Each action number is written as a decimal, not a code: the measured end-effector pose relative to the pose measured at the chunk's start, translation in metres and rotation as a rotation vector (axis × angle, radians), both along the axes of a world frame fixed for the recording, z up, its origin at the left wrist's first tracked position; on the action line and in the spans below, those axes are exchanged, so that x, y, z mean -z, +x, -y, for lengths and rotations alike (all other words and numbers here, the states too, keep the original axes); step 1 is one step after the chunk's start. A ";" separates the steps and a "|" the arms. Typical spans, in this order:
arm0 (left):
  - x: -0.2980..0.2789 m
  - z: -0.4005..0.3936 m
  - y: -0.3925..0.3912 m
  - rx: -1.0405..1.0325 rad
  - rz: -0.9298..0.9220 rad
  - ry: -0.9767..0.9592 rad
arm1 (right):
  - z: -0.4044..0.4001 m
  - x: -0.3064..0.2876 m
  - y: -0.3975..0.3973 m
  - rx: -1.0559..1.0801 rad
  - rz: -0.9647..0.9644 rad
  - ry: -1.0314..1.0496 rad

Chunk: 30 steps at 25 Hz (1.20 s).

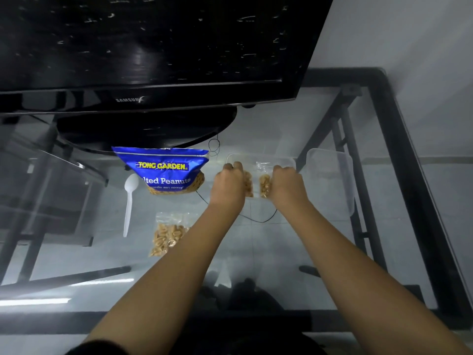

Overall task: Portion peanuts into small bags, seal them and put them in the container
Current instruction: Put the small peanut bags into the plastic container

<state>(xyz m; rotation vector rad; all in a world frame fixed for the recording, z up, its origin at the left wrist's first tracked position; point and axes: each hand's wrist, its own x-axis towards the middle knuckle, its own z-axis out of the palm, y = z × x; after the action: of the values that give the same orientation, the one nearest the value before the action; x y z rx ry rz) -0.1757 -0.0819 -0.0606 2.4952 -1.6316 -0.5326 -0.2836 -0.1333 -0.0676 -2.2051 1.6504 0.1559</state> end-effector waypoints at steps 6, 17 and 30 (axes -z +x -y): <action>-0.010 -0.101 0.070 -0.261 -0.237 -0.126 | -0.076 -0.019 0.009 -0.093 0.397 0.003; 0.030 -0.171 0.111 -0.692 -0.622 0.087 | -0.174 0.035 0.080 0.175 0.559 0.322; 0.037 -0.134 0.004 -0.380 -0.720 -0.021 | -0.156 0.045 -0.039 0.338 0.863 0.227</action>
<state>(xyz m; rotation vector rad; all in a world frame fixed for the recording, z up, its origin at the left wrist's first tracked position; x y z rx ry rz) -0.1721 0.0519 -0.0975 2.1249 -0.8676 -1.1613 -0.3222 0.0225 -0.1129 -1.4560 1.3601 -0.5868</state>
